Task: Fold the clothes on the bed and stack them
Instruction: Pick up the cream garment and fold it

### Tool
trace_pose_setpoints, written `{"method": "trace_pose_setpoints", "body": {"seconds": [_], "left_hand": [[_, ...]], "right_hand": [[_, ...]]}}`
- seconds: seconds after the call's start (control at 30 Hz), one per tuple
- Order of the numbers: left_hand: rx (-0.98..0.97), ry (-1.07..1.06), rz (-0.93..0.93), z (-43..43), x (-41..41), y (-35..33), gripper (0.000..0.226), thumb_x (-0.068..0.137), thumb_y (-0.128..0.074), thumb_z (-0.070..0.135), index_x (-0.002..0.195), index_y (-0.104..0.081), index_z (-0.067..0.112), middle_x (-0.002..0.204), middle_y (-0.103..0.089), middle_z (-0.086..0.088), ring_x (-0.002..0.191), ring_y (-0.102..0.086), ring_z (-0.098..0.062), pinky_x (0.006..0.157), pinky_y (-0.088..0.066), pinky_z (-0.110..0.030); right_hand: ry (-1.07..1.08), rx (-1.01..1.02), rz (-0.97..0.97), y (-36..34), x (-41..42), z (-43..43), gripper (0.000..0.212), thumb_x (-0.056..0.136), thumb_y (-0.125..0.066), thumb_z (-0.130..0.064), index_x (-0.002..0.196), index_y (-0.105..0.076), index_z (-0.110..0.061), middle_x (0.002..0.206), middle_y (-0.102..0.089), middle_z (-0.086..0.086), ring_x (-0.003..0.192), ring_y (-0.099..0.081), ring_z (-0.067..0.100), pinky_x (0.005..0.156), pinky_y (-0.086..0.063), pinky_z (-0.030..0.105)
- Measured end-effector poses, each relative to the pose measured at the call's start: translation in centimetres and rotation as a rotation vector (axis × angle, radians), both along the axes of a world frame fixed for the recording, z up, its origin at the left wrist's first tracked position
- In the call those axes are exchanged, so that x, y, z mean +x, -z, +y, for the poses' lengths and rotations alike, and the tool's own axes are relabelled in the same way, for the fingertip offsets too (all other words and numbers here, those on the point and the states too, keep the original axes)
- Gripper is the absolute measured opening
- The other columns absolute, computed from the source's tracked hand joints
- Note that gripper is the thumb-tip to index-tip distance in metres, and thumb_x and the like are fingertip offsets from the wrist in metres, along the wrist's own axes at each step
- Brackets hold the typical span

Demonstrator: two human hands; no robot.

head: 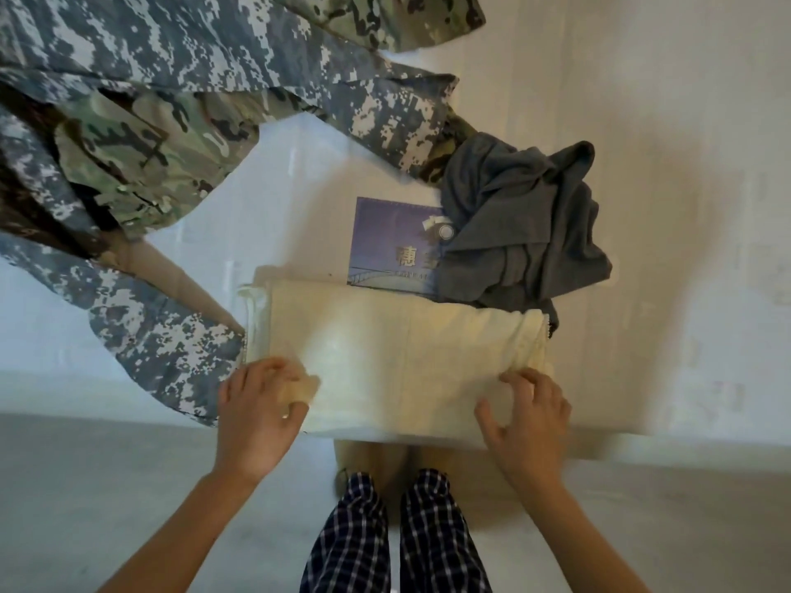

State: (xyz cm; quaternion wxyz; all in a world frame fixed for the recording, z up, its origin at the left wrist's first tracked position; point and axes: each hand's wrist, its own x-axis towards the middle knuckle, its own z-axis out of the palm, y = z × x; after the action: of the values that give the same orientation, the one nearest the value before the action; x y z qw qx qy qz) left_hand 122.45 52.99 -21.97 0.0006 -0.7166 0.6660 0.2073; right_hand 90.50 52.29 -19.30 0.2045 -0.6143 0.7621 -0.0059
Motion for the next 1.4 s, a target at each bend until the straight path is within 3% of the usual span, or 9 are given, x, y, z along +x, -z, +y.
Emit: {"method": "trace_pose_setpoints", "body": {"seconds": [0.13, 0.3, 0.4, 0.7, 0.83, 0.93, 1.1, 1.23, 1.4], "left_hand": [[-0.049, -0.360, 0.092, -2.1, -0.8, 0.9, 0.059, 0.088, -0.061, 0.041, 0.138, -0.042, 0.018, 0.148, -0.034, -0.012, 0.135, -0.032, -0.033, 0.108, -0.026, -0.055], [0.173, -0.770, 0.311, -3.4, -0.8, 3.3, 0.106, 0.069, -0.066, 0.062, 0.150, -0.018, 0.014, 0.154, -0.021, -0.010, 0.142, -0.020, -0.028, 0.112, -0.022, -0.050], [0.182, -0.770, 0.289, -3.1, -0.3, 3.9, 0.101, 0.067, -0.078, 0.052, 0.144, -0.028, 0.010, 0.142, -0.039, -0.012, 0.130, -0.039, -0.032, 0.102, -0.037, -0.048], [0.516, -0.688, 0.642, -4.8, 1.2, 0.4, 0.047, 0.074, -0.079, 0.030, 0.113, -0.054, 0.024, 0.100, -0.064, 0.005, 0.083, -0.063, -0.009, 0.057, -0.047, -0.016], [0.206, -0.486, 0.250, -4.9, -3.1, -4.5, 0.049, 0.078, -0.071, 0.034, 0.119, -0.048, 0.019, 0.091, -0.053, 0.008, 0.082, -0.050, -0.019, 0.069, -0.040, -0.032], [0.173, -0.346, 0.201, -4.2, -10.4, -8.9, 0.043, 0.083, -0.061, 0.041, 0.117, -0.040, 0.028, 0.092, -0.059, 0.010, 0.074, -0.056, -0.018, 0.059, -0.041, -0.031], [0.461, 0.093, 0.511, -1.5, -19.4, -10.5, 0.076, 0.082, -0.060, 0.050, 0.146, -0.023, 0.035, 0.144, -0.034, 0.016, 0.132, -0.035, -0.007, 0.113, -0.028, -0.031], [0.379, -0.195, 0.617, -1.1, -17.6, -7.0, 0.050, 0.086, -0.064, 0.039, 0.132, -0.044, 0.036, 0.139, -0.036, 0.017, 0.130, -0.030, -0.002, 0.109, -0.023, -0.023], [0.479, -0.636, 0.762, -3.1, -16.1, -2.2, 0.071, 0.080, -0.070, 0.041, 0.140, -0.037, 0.022, 0.134, -0.044, 0.008, 0.115, -0.045, -0.006, 0.090, -0.038, -0.018]], "right_hand": [[-0.123, -0.319, 0.013, -0.1, 3.0, -2.5, 0.050, 0.091, -0.042, -0.042, 0.133, -0.042, -0.014, 0.144, -0.033, 0.016, 0.140, -0.018, 0.035, 0.114, -0.013, 0.052], [-0.583, 0.045, 0.090, 4.8, 8.5, -2.5, 0.063, 0.098, -0.021, -0.051, 0.151, -0.002, -0.023, 0.159, 0.006, 0.007, 0.145, 0.007, 0.033, 0.115, 0.006, 0.057], [-0.575, 0.216, 0.151, 8.2, 8.1, -1.5, 0.067, 0.098, -0.012, -0.054, 0.146, 0.022, -0.022, 0.151, 0.035, 0.003, 0.139, 0.031, 0.030, 0.110, 0.021, 0.054], [-0.574, 0.295, 0.072, 7.2, 7.9, -2.2, 0.067, 0.098, -0.017, -0.051, 0.146, 0.020, -0.023, 0.148, 0.038, 0.000, 0.139, 0.030, 0.029, 0.108, 0.024, 0.051], [-0.172, 0.430, -0.577, 2.6, 8.0, -4.0, 0.054, 0.098, -0.033, -0.047, 0.148, -0.020, -0.030, 0.158, -0.002, -0.013, 0.146, 0.004, 0.013, 0.117, 0.009, 0.044], [0.287, 0.473, -1.153, -3.2, 6.9, -4.6, 0.052, 0.081, -0.046, -0.070, 0.128, -0.041, -0.049, 0.124, -0.054, -0.031, 0.119, -0.050, -0.005, 0.103, -0.041, 0.025], [0.424, 0.197, -0.861, -5.2, 1.5, -4.5, 0.047, 0.077, -0.070, -0.042, 0.120, -0.052, -0.031, 0.104, -0.063, -0.020, 0.098, -0.061, 0.001, 0.074, -0.048, 0.012], [0.707, 0.244, -0.715, -1.0, -3.1, -4.6, 0.032, 0.084, -0.068, -0.030, 0.108, -0.061, -0.011, 0.099, -0.067, 0.005, 0.093, -0.063, 0.025, 0.082, -0.053, 0.042], [0.836, 0.212, -0.506, 2.6, -4.7, -3.5, 0.072, 0.064, -0.077, -0.057, 0.116, -0.048, -0.016, 0.110, -0.052, 0.001, 0.098, -0.055, 0.021, 0.081, -0.051, 0.037]]}}
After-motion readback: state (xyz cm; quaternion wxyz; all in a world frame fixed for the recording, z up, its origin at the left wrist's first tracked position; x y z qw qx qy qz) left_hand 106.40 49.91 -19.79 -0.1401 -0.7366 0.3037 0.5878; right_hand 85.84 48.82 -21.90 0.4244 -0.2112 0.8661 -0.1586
